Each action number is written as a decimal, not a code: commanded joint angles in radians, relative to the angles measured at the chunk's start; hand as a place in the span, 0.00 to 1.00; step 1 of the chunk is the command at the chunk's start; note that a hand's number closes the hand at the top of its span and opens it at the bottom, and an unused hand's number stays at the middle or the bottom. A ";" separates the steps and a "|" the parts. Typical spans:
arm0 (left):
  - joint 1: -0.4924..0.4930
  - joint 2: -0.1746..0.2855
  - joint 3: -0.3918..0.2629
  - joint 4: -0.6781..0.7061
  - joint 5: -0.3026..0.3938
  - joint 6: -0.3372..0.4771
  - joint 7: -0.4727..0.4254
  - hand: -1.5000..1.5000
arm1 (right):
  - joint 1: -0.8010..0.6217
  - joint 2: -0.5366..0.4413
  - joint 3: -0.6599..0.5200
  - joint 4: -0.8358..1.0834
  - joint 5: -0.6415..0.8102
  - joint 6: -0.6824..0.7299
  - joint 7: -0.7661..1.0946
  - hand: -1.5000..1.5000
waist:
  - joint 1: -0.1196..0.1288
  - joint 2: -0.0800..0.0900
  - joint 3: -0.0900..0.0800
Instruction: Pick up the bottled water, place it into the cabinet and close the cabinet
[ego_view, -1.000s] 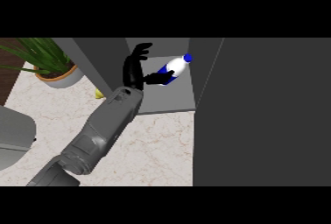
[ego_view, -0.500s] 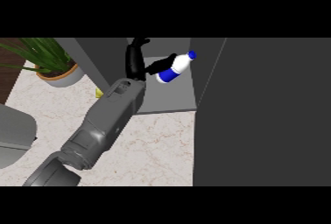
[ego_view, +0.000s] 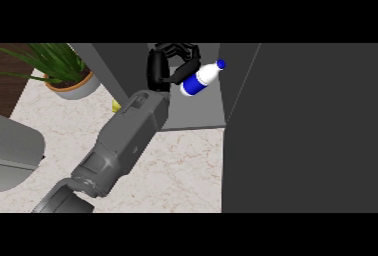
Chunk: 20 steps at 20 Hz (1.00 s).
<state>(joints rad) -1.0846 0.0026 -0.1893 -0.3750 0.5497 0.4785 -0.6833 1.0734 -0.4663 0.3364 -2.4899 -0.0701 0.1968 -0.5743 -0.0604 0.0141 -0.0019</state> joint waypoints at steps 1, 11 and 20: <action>0.016 -0.002 -0.018 -0.035 0.047 -0.037 -0.005 1.00 | 0.047 -0.010 -0.008 -0.145 -0.047 0.000 0.051 0.00 | 0.008 -0.009 0.001; 0.336 -0.003 -0.311 -0.422 0.236 -0.207 0.061 0.00 | 0.050 0.003 0.083 -0.140 0.043 -0.036 0.077 0.00 | 0.034 -0.024 0.000; 0.687 0.033 -0.507 -0.811 0.188 -0.152 0.113 0.00 | 0.057 0.016 0.133 -0.183 0.091 -0.108 0.100 0.00 | 0.090 -0.033 0.000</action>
<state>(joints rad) -0.5432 0.0184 -0.6241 -1.0316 0.7606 0.2895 -0.5749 1.0889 -0.4349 0.4560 -2.4975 -0.0341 0.1161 -0.5389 0.0120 -0.0153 -0.0019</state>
